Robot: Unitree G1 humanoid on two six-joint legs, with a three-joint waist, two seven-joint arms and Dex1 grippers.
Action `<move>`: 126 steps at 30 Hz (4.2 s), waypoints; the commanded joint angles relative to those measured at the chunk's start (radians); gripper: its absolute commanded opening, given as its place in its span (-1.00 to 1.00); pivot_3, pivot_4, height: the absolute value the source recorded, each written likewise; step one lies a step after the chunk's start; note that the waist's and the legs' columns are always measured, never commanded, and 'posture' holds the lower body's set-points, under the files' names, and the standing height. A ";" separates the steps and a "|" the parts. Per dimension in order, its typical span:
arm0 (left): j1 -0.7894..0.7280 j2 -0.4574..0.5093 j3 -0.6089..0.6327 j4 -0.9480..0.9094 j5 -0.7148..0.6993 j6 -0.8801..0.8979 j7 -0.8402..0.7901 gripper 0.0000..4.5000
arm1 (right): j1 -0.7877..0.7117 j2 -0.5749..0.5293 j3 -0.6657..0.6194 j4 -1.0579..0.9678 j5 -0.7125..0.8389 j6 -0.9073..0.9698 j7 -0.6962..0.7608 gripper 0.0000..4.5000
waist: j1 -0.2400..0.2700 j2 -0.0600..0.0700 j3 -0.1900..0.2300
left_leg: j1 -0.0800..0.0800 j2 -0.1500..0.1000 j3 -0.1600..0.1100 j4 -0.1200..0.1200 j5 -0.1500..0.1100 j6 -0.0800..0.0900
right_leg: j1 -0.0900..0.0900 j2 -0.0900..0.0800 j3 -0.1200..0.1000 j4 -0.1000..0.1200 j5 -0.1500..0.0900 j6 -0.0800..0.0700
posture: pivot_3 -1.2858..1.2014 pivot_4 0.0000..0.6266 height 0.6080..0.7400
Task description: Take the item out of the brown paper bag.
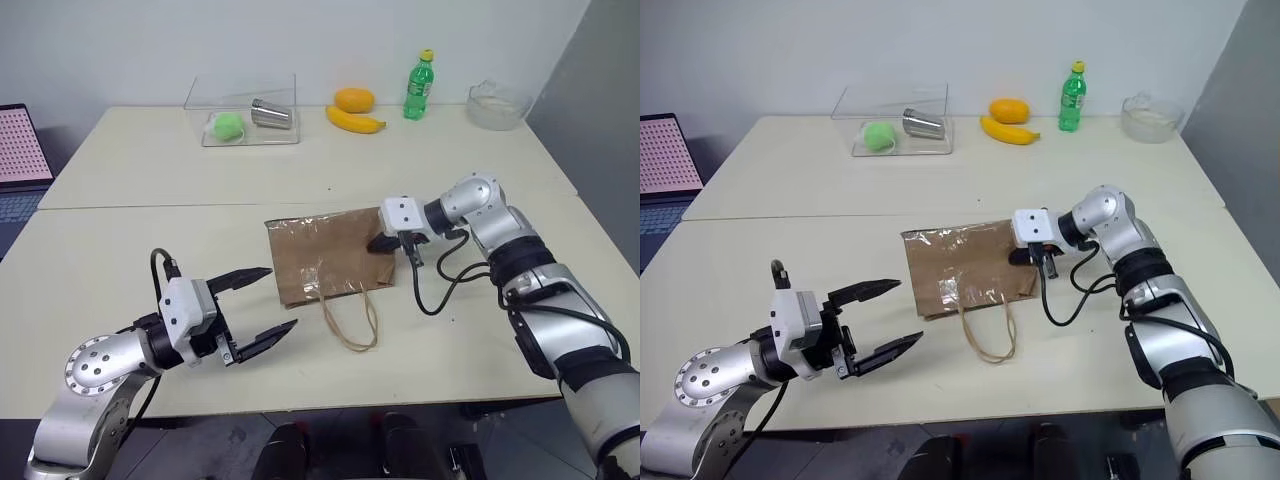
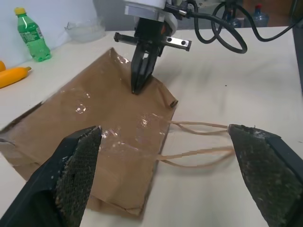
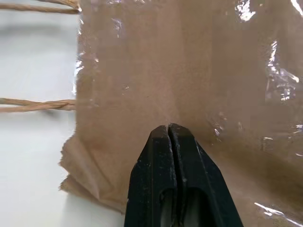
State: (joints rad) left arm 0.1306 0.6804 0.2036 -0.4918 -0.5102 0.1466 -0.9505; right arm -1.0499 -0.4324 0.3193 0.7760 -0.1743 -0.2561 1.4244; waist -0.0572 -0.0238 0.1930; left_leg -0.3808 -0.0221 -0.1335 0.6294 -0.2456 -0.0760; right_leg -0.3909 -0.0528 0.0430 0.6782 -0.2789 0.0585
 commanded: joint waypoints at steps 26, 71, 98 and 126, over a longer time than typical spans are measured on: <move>-0.445 -0.014 -0.340 0.603 0.351 -0.674 -0.247 1.00 | 0.976 -0.054 -0.363 -1.637 0.588 1.109 -0.642 0.70 | 0.024 0.000 -0.001 | -0.001 0.000 0.000 0.000 0.000 0.000 | 0.001 0.000 -0.001 -0.004 0.000 0.001 | 0.03 -0.52 1.00; -0.588 -0.194 -0.523 0.763 0.410 -0.735 -0.190 0.09 | 1.163 -0.324 -0.416 -1.717 0.745 1.008 -0.728 0.71 | 0.025 -0.001 -0.001 | -0.001 -0.001 -0.002 0.001 0.000 0.000 | 0.003 0.000 -0.002 -0.004 0.000 0.002 | 0.03 -0.52 1.00; -0.744 -0.192 -0.438 0.586 0.292 -0.369 -0.201 -0.98 | 0.804 -0.183 0.139 -1.346 0.413 0.949 -0.793 0.71 | 0.025 -0.001 -0.002 | -0.002 -0.001 -0.002 0.001 0.000 0.000 | 0.002 0.000 -0.002 -0.004 -0.001 0.002 | 0.03 -0.52 1.00; -1.148 -0.339 -0.294 0.954 0.277 -0.171 0.038 -1.00 | 0.826 -0.234 0.240 -1.229 0.098 0.788 -0.701 -0.98 | 0.025 -0.002 -0.002 | -0.002 -0.002 -0.003 0.003 0.000 0.000 | 0.003 0.000 -0.002 -0.004 -0.001 0.003 | 0.03 -0.52 1.00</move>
State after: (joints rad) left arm -0.9506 0.3448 -0.1530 0.4607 -0.2126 -0.0288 -0.9558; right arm -0.2471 -0.6420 0.5258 -0.4626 -0.0511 0.5189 0.6904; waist -0.0320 -0.0257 0.1914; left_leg -0.3831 -0.0246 -0.1363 0.6325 -0.2456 -0.0759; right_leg -0.3883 -0.0532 0.0403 0.6743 -0.2797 0.0619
